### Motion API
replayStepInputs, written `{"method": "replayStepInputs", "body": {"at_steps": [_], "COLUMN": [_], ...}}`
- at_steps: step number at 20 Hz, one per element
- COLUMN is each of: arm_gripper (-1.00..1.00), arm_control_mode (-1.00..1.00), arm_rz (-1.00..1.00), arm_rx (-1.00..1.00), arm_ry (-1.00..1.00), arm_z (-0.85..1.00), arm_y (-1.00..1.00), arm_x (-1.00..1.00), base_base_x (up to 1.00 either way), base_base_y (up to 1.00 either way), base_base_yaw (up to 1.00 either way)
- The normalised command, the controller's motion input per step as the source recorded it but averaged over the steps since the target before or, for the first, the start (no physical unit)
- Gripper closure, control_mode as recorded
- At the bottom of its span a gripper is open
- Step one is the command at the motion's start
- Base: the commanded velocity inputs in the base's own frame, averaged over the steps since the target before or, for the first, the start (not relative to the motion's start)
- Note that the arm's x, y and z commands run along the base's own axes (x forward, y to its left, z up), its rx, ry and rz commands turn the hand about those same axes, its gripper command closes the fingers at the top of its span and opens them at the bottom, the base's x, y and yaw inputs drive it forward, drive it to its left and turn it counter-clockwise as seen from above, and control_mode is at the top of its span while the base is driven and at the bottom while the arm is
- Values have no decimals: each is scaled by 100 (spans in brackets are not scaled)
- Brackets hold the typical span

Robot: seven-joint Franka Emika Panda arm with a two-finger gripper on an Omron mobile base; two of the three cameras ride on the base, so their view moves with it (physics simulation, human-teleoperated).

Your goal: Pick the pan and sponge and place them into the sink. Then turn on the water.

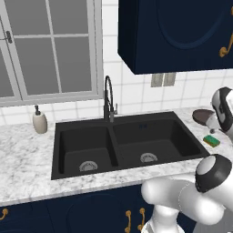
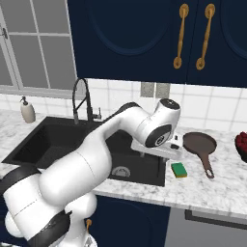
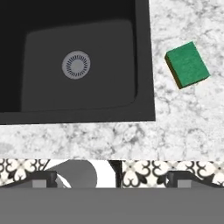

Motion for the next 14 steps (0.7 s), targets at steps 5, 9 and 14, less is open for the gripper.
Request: {"method": "replayStepInputs", "body": {"at_steps": [5, 9, 14], "arm_gripper": [-100, -100, -100], "arm_control_mode": [-100, -100, -100], "arm_rz": [-1, 0, 0], "arm_rx": [0, 0, 0], "arm_ry": [1, 0, 0], "arm_z": [-36, -52, -47], "arm_y": [-67, -59, -62], "arm_x": [4, 9, 6], "base_base_x": [0, 0, 0], "base_base_y": [0, 0, 0], "base_base_yaw": [0, 0, 0]}}
